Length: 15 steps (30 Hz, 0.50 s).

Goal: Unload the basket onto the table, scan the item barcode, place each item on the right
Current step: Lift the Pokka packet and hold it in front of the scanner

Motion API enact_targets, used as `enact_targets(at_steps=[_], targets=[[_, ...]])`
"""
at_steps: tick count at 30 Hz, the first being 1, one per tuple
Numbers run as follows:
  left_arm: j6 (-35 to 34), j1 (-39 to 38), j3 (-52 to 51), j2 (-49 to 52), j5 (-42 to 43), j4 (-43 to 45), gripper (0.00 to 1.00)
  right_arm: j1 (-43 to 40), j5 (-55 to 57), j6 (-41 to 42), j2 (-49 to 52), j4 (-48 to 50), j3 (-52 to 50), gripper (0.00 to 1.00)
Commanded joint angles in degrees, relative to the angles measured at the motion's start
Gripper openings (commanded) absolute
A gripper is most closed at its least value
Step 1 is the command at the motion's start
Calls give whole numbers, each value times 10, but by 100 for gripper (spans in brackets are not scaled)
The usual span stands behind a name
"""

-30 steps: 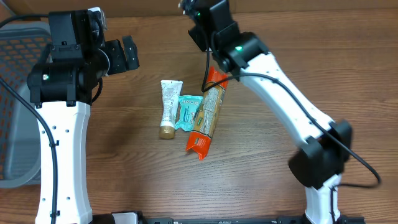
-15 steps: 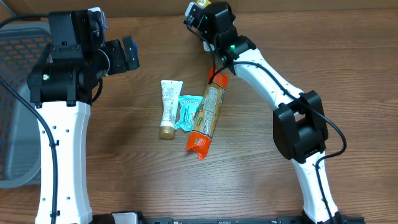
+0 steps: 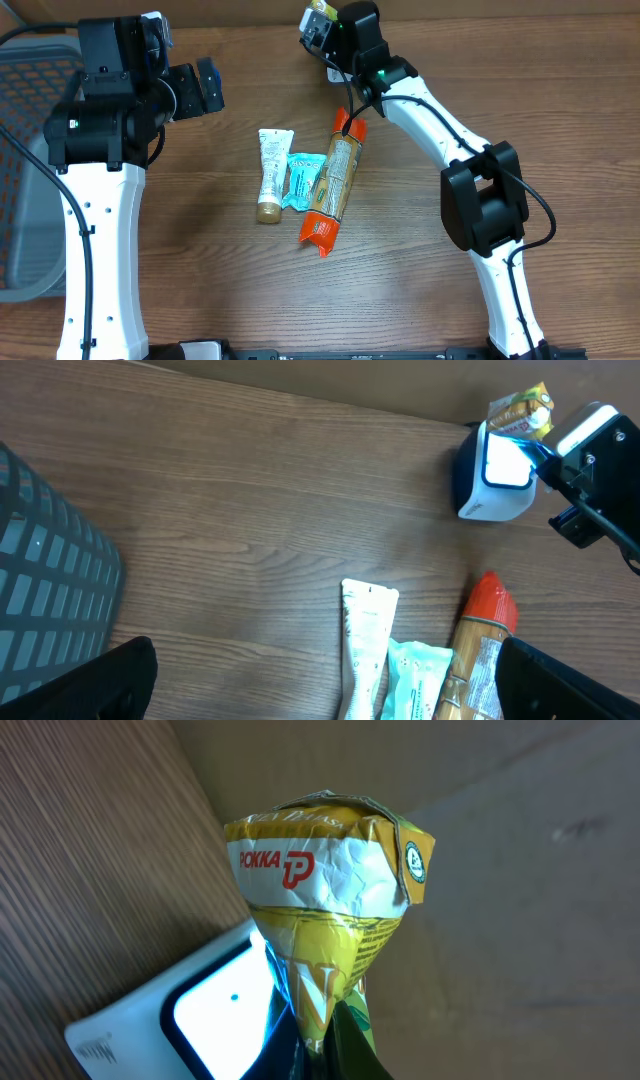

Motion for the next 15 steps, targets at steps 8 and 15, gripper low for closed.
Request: enact_targets(at_steps=[8,15], targets=[[1,-1,3,5,-4,2,100,-7,-3,15,-9,26,15,4],[1,-1,3,5,-4,2,100,-6,-46,132,-72,-12,15,4]])
